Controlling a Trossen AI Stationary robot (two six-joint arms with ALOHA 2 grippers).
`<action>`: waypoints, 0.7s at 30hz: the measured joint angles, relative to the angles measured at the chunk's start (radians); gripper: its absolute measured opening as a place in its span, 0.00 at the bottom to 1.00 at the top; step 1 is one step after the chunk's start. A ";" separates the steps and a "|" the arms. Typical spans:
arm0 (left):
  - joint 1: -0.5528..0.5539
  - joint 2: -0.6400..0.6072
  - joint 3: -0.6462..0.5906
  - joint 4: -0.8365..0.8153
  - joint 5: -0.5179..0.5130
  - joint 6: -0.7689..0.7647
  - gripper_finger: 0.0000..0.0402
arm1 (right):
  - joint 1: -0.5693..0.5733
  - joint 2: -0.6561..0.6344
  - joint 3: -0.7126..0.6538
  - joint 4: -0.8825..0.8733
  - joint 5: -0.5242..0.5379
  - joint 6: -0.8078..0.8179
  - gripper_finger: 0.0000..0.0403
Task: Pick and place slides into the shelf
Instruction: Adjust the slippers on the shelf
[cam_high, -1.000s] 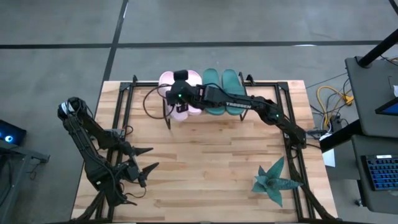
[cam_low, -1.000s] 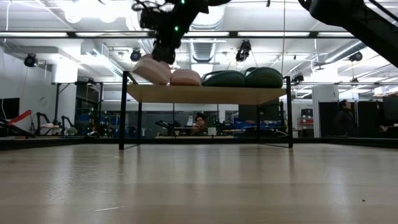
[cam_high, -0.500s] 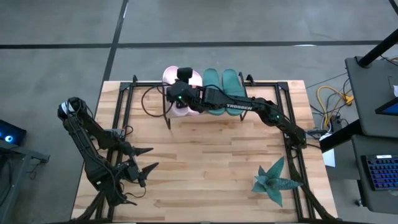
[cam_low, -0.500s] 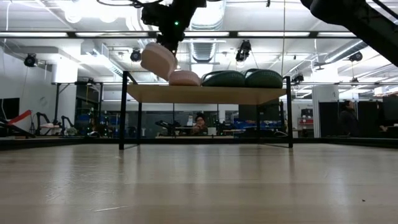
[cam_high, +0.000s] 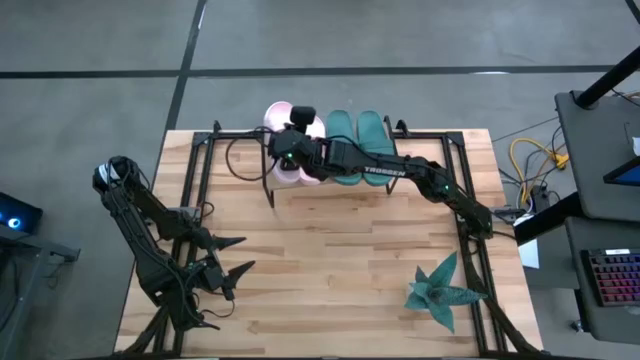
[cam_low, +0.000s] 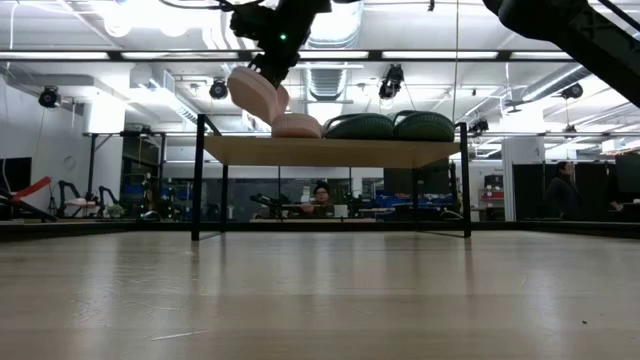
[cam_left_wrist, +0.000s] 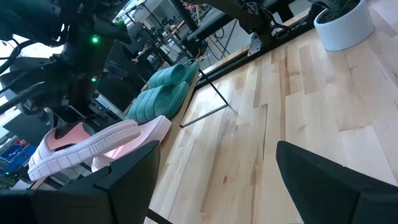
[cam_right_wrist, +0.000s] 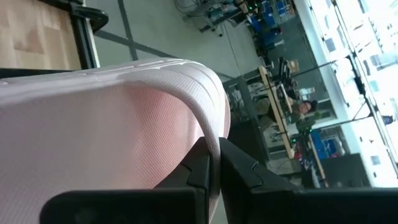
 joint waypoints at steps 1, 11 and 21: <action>0.000 0.000 0.000 0.000 0.000 0.000 0.76 | -0.001 0.000 0.000 -0.001 0.000 0.009 0.03; 0.000 0.000 0.000 0.004 0.000 -0.001 0.76 | 0.008 0.000 -0.002 -0.001 -0.034 0.036 0.03; 0.000 -0.001 0.000 0.004 0.000 -0.002 0.76 | 0.006 0.002 -0.005 0.007 -0.101 0.066 0.03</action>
